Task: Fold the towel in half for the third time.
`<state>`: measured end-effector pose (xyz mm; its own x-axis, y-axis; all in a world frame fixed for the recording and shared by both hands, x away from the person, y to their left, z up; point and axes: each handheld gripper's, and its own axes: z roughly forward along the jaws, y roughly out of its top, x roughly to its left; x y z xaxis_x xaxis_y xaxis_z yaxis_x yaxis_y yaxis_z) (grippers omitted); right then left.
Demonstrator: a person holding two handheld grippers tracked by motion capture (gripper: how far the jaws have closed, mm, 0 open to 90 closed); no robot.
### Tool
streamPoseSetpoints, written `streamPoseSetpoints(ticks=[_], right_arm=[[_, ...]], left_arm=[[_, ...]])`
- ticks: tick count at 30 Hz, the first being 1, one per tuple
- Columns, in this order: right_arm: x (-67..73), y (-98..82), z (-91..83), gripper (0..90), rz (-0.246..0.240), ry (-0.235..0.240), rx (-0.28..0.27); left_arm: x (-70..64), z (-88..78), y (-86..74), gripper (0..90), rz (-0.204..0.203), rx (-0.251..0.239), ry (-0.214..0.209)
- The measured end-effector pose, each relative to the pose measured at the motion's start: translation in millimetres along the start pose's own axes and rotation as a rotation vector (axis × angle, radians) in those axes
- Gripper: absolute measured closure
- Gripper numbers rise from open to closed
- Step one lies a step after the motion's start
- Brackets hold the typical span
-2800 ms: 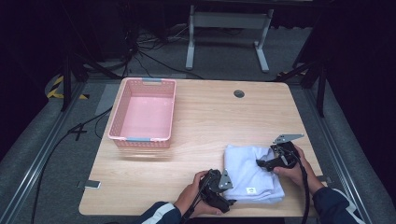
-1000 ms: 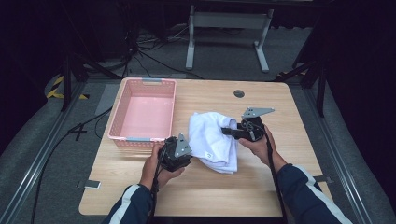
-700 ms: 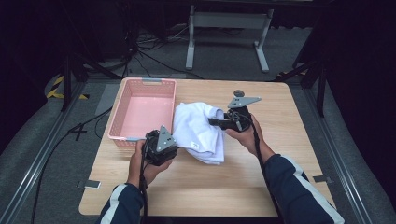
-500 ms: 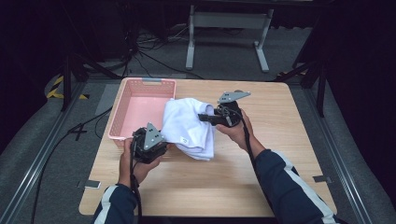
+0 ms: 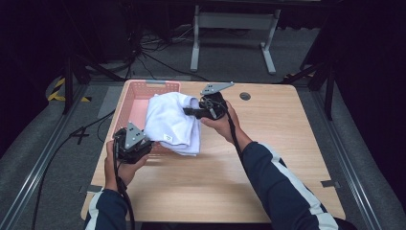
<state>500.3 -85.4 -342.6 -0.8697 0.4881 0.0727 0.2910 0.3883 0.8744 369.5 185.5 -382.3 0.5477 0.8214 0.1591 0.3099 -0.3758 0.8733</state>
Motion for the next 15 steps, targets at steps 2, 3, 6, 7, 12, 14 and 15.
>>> streamPoseSetpoints(ticks=[2, 3, 6, 7, 12, 14, 15], right_arm=[[-0.4, 4.1, 6.3, 70.5, -0.006, 0.006, 0.002], [-0.8, 5.7, 8.7, 70.5, -0.004, 0.006, 0.001], [-1.9, 10.9, 15.5, 70.4, -0.002, 0.012, -0.001], [-2.3, 13.6, 18.4, 70.4, 0.0, 0.014, -0.002], [-0.9, 26.2, 34.1, 70.3, 0.0, 0.017, 0.001], [0.1, 29.8, 42.7, 70.3, 0.003, 0.021, 0.002], [0.3, 31.4, 46.0, 70.3, -0.003, 0.02, 0.006]], left_arm=[[4.5, -1.3, -0.1, 66.9, 0.006, 0.003, 0.015], [5.7, -1.8, -0.1, 66.9, 0.003, 0.004, 0.018], [13.5, -4.5, 0.9, 66.9, -0.001, 0.006, 0.041], [15.4, -4.8, 0.9, 67.0, -0.002, 0.005, 0.051], [31.5, -7.5, -0.2, 66.9, -0.006, 0.02, 0.081], [36.9, -6.8, -3.4, 66.9, -0.023, 0.033, 0.084], [40.1, -5.9, -5.0, 66.9, -0.027, 0.041, 0.09]])
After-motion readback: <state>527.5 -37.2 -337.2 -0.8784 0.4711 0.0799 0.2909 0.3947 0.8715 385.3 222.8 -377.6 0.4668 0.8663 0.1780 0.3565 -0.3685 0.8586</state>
